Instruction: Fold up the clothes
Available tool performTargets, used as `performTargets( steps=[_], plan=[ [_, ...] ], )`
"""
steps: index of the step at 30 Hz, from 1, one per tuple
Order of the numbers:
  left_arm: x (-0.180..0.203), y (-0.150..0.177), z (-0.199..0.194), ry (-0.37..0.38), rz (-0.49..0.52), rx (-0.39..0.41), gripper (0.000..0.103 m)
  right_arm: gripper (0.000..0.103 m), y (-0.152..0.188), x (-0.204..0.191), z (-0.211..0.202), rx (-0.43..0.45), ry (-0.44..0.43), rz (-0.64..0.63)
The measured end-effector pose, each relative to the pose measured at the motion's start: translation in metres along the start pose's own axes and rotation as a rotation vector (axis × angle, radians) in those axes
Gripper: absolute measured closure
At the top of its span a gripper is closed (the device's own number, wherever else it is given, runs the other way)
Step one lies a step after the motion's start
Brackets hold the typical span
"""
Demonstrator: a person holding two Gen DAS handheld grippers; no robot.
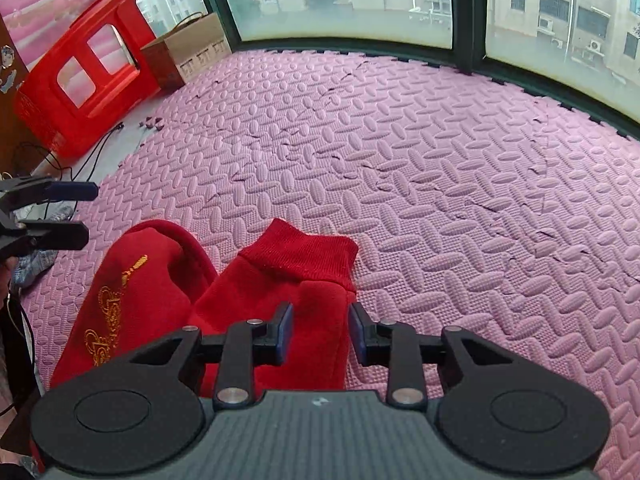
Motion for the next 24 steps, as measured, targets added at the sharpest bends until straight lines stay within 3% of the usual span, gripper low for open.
performTargets(
  steps=[4,6,8,11,13,16,17,20,23,24],
  plan=[
    [0.0,-0.01,0.015,-0.017,0.029,-0.001,0.0,0.073,0.003,0.005,0.02,-0.024,-0.015,0.005],
    [0.0,-0.014,0.022,-0.013,0.037,-0.005,0.0,0.079,0.005,0.005,0.02,-0.014,-0.023,-0.006],
    [0.001,-0.018,0.031,-0.006,0.042,-0.007,0.0,0.095,0.006,0.006,0.017,0.002,-0.013,-0.02],
    [0.002,-0.022,0.042,-0.007,0.045,-0.014,0.0,0.096,0.002,0.007,0.003,0.058,0.03,-0.065],
    [0.003,-0.024,0.048,-0.005,0.048,-0.017,0.0,0.096,-0.001,0.008,-0.007,0.097,0.079,-0.097],
    [0.004,-0.024,0.055,0.001,0.052,-0.027,0.0,0.096,-0.019,0.023,-0.037,0.214,0.255,-0.158],
    [0.004,-0.023,0.056,0.003,0.053,-0.029,0.0,0.096,-0.021,0.025,-0.04,0.226,0.279,-0.162],
    [0.002,-0.021,0.058,0.006,0.048,-0.034,0.0,0.095,-0.039,0.061,-0.063,0.28,0.458,-0.105],
    [0.0,-0.019,0.061,0.004,0.043,-0.044,0.0,0.092,-0.044,0.072,-0.073,0.318,0.513,-0.123],
    [-0.001,-0.018,0.062,0.003,0.042,-0.05,0.0,0.092,-0.044,0.07,-0.073,0.316,0.488,-0.113]
  ],
)
Point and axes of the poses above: each gripper's, at about its wrist camera, not at the fingertips, and z roughly the way its jaws point, x to its right, y to its underside, the point moved 6 cm from there along z, roughly the way its jaws point, and after that the axes turned 5 degrees about z, right-handed, at the moved point
